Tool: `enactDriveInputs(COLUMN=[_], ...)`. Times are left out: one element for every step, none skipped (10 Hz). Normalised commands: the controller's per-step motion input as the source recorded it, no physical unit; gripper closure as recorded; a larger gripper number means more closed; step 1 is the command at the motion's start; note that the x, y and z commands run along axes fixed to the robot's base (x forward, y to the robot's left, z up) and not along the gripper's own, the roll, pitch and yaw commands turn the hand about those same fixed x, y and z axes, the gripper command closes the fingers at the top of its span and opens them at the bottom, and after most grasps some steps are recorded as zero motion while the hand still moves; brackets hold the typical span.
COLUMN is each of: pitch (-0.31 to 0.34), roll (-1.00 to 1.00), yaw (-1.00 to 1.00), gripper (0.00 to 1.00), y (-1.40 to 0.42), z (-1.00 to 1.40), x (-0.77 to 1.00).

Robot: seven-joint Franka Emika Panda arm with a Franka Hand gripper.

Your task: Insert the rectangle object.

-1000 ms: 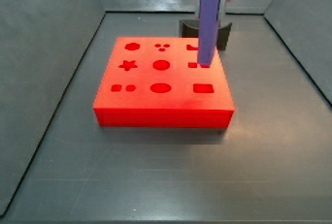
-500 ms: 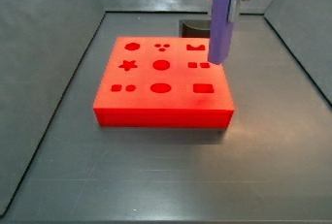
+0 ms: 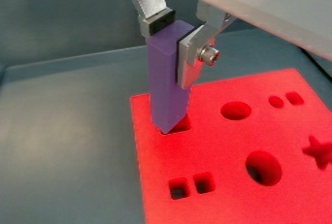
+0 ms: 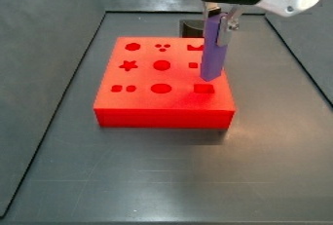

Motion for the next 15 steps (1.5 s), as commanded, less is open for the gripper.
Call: enactDriveInputs(pitch=[0.086, 0.000, 0.000, 0.003, 0.020, 0.024, 0.013, 0.049, 0.000, 0.026, 0.039, 0.026, 0.037, 0.059, 0.067], roll=[-0.15, -0.12, -0.05, -0.01, 0.00, 0.00, -0.03, -0.02, 0.00, 0.06, 0.04, 0.07, 0.06, 0.06, 0.05], yaw=[-0.80, -0.99, -1.00, -1.00, -1.00, -1.00, -1.00, -0.84, -0.21, -0.29, -0.27, -0.03, 0.00, 0.00, 0.00], gripper=[1.00, 1.00, 1.00, 1.00, 1.00, 1.00, 1.00, 1.00, 1.00, 1.00, 1.00, 1.00, 1.00, 1.00, 1.00], y=[-0.03, -0.02, 0.00, 0.00, 0.00, 0.00, 0.00, 0.00, 0.00, -0.01, -0.01, -0.01, -0.12, -0.10, -0.09], z=[-0.06, -0.04, -0.15, -0.14, -0.12, -0.11, -0.05, 0.00, 0.00, -0.15, -0.16, -0.11, -0.14, -0.14, -0.11], x=[0.22, 0.00, 0.00, 0.00, 0.00, 0.00, 0.00, 0.15, 0.02, 0.07, 0.04, 0.00, 0.00, 0.00, 0.00])
